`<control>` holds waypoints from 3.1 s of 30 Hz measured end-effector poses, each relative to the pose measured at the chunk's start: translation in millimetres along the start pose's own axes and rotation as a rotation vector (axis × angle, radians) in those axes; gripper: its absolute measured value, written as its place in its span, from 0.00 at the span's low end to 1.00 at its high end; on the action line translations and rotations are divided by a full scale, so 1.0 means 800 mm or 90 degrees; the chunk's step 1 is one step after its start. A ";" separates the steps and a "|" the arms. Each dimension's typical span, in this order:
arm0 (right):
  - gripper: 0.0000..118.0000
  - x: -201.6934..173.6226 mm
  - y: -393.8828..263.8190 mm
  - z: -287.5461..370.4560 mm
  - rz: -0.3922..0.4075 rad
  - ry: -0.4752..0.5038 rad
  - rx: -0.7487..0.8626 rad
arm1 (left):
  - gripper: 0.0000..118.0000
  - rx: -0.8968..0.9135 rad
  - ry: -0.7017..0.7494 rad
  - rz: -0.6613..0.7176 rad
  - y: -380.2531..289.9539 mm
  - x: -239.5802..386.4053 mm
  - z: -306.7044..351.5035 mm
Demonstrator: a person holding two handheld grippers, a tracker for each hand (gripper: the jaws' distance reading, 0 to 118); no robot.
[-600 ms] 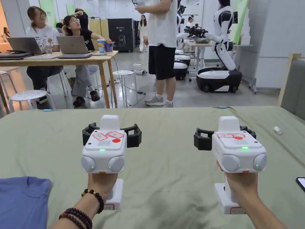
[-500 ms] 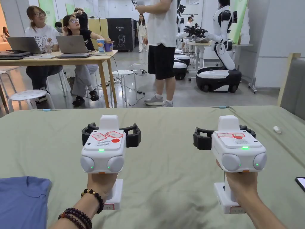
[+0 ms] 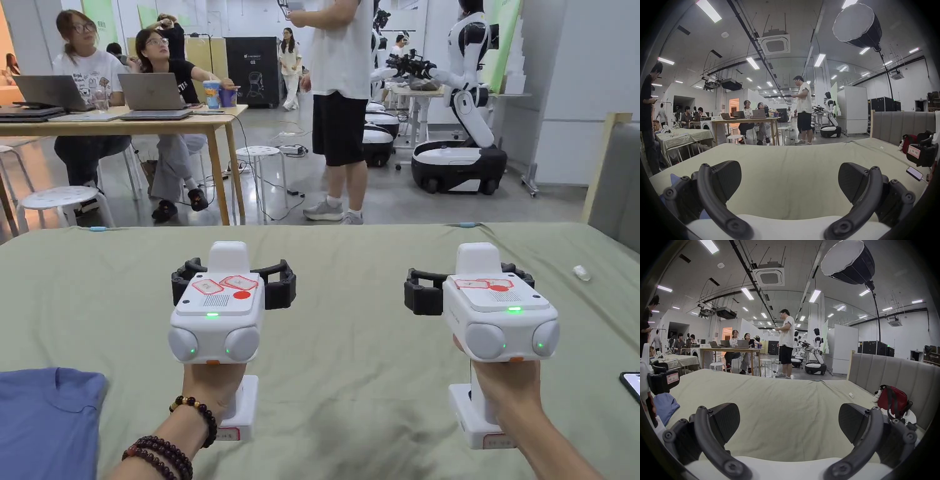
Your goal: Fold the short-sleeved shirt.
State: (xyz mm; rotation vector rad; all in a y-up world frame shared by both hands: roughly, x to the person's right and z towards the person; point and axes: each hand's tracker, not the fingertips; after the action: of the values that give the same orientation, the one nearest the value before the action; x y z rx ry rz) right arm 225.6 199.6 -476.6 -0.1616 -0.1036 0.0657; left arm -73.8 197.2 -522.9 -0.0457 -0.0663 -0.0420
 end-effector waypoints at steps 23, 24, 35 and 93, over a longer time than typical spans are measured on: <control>1.00 0.005 -0.003 0.003 -0.007 -0.016 0.000 | 1.00 -0.002 -0.002 -0.001 -0.003 0.004 0.000; 1.00 0.005 -0.003 0.002 -0.007 -0.015 0.001 | 1.00 -0.002 -0.002 -0.001 -0.004 0.005 0.000; 1.00 0.004 0.002 0.005 -0.005 -0.015 0.001 | 1.00 -0.006 0.000 0.001 -0.004 0.006 0.001; 0.00 -0.369 0.005 0.002 0.044 0.302 0.008 | 0.00 -0.097 0.225 -0.011 -0.042 -0.315 0.115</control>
State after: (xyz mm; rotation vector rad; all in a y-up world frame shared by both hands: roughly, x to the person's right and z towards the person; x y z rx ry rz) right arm -68.1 181.7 -504.4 -0.1641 0.3763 0.0958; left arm -332.8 178.3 -446.7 -0.1892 0.2897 -0.0715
